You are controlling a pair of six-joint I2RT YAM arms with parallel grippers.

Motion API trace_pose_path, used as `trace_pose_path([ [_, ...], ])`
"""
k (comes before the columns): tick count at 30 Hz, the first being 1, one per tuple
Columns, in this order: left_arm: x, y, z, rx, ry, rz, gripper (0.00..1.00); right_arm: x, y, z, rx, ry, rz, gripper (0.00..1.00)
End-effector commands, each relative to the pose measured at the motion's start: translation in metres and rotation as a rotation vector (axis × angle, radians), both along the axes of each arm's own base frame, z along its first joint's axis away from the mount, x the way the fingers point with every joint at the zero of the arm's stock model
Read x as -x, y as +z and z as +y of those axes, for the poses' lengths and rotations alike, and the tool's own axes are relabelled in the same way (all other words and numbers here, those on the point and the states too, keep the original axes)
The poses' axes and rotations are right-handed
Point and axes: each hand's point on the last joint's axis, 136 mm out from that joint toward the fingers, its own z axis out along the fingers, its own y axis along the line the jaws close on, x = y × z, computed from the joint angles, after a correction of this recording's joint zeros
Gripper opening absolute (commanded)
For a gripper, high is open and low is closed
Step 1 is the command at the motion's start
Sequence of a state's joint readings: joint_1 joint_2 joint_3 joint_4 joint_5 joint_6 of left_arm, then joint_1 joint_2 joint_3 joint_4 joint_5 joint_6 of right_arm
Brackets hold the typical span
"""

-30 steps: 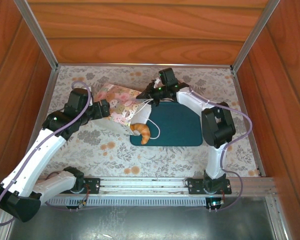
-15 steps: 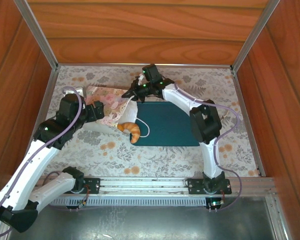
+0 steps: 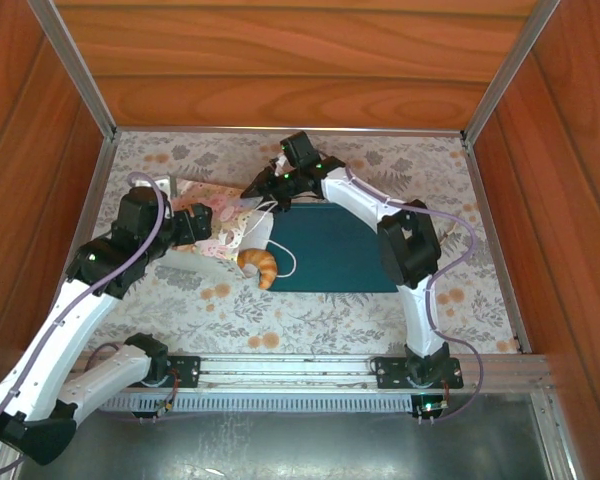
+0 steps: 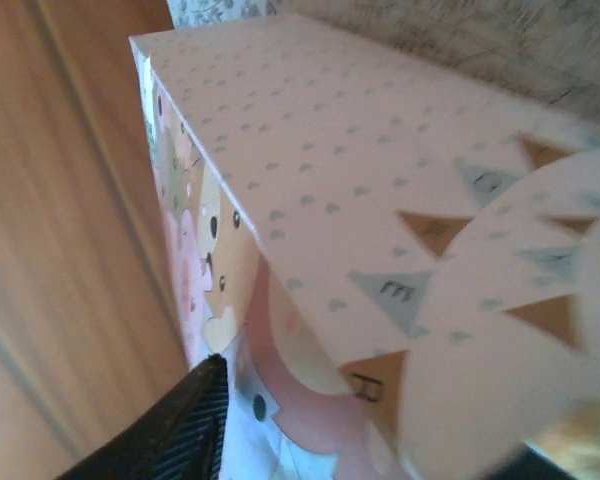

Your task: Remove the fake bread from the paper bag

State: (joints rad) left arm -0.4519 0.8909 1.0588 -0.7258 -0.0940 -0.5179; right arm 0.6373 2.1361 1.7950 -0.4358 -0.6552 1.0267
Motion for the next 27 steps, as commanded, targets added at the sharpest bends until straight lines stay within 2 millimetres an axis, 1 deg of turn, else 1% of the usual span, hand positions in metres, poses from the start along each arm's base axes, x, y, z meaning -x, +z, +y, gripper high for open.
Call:
trace_pose_path([
  [1, -0.001, 0.015, -0.019, 0.034, -0.108, -0.015, 0.95, -0.006, 0.040, -0.039, 0.046, -0.033, -0.116, 0.59],
  [3, -0.001, 0.016, -0.032, 0.054, -0.173, 0.002, 0.93, -0.008, 0.052, -0.063, 0.087, -0.057, -0.155, 0.74],
  [4, -0.001, 0.016, -0.036, 0.059, -0.193, 0.009, 0.92, -0.007, 0.056, -0.073, 0.104, -0.061, -0.170, 0.77],
  [7, -0.002, 0.017, -0.049, 0.071, -0.256, 0.016, 0.91, -0.001, 0.059, -0.117, 0.184, -0.109, -0.189, 0.79],
  [10, -0.002, 0.018, -0.063, 0.060, -0.314, 0.017, 0.90, 0.011, 0.055, -0.181, 0.339, -0.219, -0.241, 0.78],
  [11, -0.001, 0.019, -0.068, 0.050, -0.336, 0.015, 0.90, 0.018, 0.054, -0.206, 0.405, -0.270, -0.270, 0.78],
  [12, 0.000, 0.019, -0.075, 0.040, -0.365, 0.011, 0.90, 0.024, 0.047, -0.235, 0.487, -0.323, -0.283, 0.80],
  [13, 0.000, 0.018, -0.080, 0.029, -0.383, 0.010, 0.90, 0.029, 0.040, -0.259, 0.553, -0.365, -0.282, 0.84],
  [14, 0.000, 0.017, -0.085, 0.014, -0.398, 0.007, 0.90, 0.038, 0.032, -0.288, 0.629, -0.408, -0.272, 0.89],
  [15, -0.001, 0.017, -0.089, -0.002, -0.410, 0.005, 0.91, 0.048, 0.021, -0.315, 0.696, -0.441, -0.241, 0.90],
  [16, -0.002, 0.015, -0.094, -0.017, -0.422, 0.008, 0.91, 0.056, 0.015, -0.338, 0.740, -0.468, -0.216, 0.90],
  [17, -0.005, 0.015, -0.095, -0.026, -0.420, 0.008, 0.91, 0.066, 0.005, -0.361, 0.787, -0.486, -0.180, 0.97],
  [18, -0.006, 0.015, -0.098, -0.028, -0.427, 0.008, 0.90, 0.076, -0.004, -0.383, 0.826, -0.514, -0.134, 1.00],
  [19, -0.007, 0.016, -0.101, -0.027, -0.437, 0.004, 0.90, 0.083, -0.012, -0.400, 0.847, -0.539, -0.095, 1.00],
  [21, -0.009, 0.019, -0.104, -0.032, -0.446, -0.006, 0.91, 0.094, -0.031, -0.426, 0.836, -0.564, -0.022, 1.00],
  [23, -0.010, 0.020, -0.106, -0.038, -0.455, -0.017, 0.91, 0.097, -0.046, -0.440, 0.813, -0.557, 0.026, 1.00],
  [25, -0.011, 0.023, -0.106, -0.043, -0.457, -0.028, 0.91, 0.092, -0.057, -0.446, 0.799, -0.520, 0.046, 0.99],
  [26, -0.011, 0.023, -0.105, -0.046, -0.457, -0.032, 0.91, 0.089, -0.059, -0.446, 0.800, -0.495, 0.066, 0.98],
  [27, -0.010, 0.024, -0.104, -0.049, -0.455, -0.039, 0.91, 0.086, -0.062, -0.443, 0.782, -0.453, 0.075, 0.98],
])
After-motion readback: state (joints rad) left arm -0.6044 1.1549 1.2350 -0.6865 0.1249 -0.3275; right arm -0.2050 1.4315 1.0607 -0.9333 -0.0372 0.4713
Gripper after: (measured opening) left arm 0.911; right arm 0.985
